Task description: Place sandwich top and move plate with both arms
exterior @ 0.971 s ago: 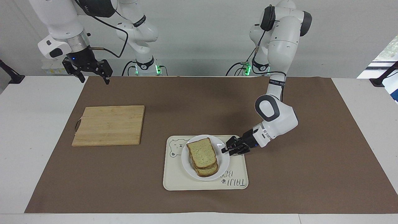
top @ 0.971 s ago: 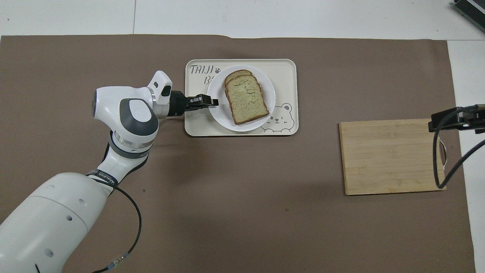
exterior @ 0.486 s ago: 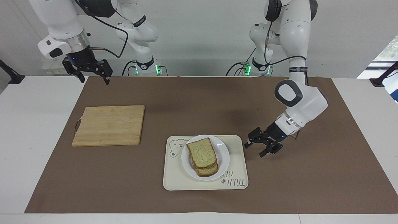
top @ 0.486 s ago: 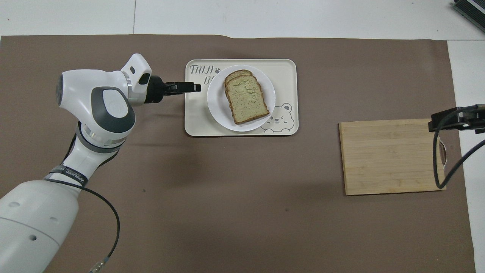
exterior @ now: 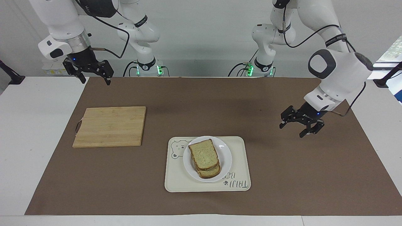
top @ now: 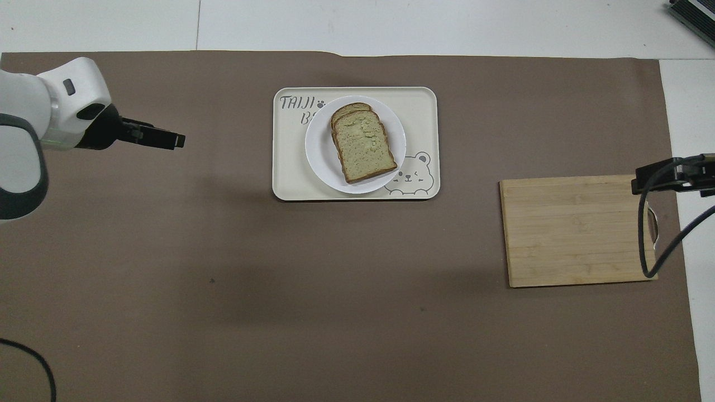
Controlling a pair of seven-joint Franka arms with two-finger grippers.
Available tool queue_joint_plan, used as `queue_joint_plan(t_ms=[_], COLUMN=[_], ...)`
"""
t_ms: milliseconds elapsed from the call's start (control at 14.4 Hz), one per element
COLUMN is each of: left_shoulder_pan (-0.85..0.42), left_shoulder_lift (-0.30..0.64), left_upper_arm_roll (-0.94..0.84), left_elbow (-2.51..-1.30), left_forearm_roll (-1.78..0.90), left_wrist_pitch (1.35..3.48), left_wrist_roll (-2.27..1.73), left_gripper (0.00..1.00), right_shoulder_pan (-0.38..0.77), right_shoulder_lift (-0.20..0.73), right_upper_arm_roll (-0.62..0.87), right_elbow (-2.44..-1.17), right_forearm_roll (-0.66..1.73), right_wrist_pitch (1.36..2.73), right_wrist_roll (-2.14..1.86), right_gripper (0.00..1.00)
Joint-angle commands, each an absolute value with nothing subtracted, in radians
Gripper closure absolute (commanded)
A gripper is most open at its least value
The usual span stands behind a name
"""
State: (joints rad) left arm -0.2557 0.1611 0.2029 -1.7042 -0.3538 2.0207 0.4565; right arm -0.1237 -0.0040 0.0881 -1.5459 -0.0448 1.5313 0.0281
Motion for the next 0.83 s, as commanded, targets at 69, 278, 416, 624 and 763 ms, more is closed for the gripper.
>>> queue_joint_plan(t_ms=[69,278,416,624,763], left_shoulder_pan=[-0.233,-0.232,-0.23,-0.23,-0.23], left_shoulder_lift=[0.057,0.014,-0.023,-0.031,-0.028], left_upper_arm_roll=[0.221,0.227,0.235,0.241,0.241], left_elbow=[-1.657,-1.556,-1.548,-1.536,-1.481], left_forearm_roll=[-0.236,-0.108,-0.057,-0.034,-0.015], left_wrist_pitch=[1.8,1.643,1.609,1.565,1.527], left_wrist_roll=[0.439,0.422,0.391,0.373,0.351], left_gripper=[0.0,0.0,0.0,0.0,0.0], right_shoulder_pan=[-0.126,-0.126,-0.126,-0.126,-0.126], right_shoulder_lift=[-0.005,-0.005,-0.005,-0.005,-0.005], right_upper_arm_roll=[0.095,0.095,0.095,0.095,0.095], right_elbow=[-1.546,-1.546,-1.546,-1.546,-1.546], right_forearm_roll=[-0.057,-0.057,-0.057,-0.057,-0.057], right_wrist_pitch=[1.529,1.529,1.529,1.529,1.529], right_wrist_roll=[0.038,0.038,0.038,0.038,0.038], right_gripper=[0.0,0.0,0.0,0.0,0.0])
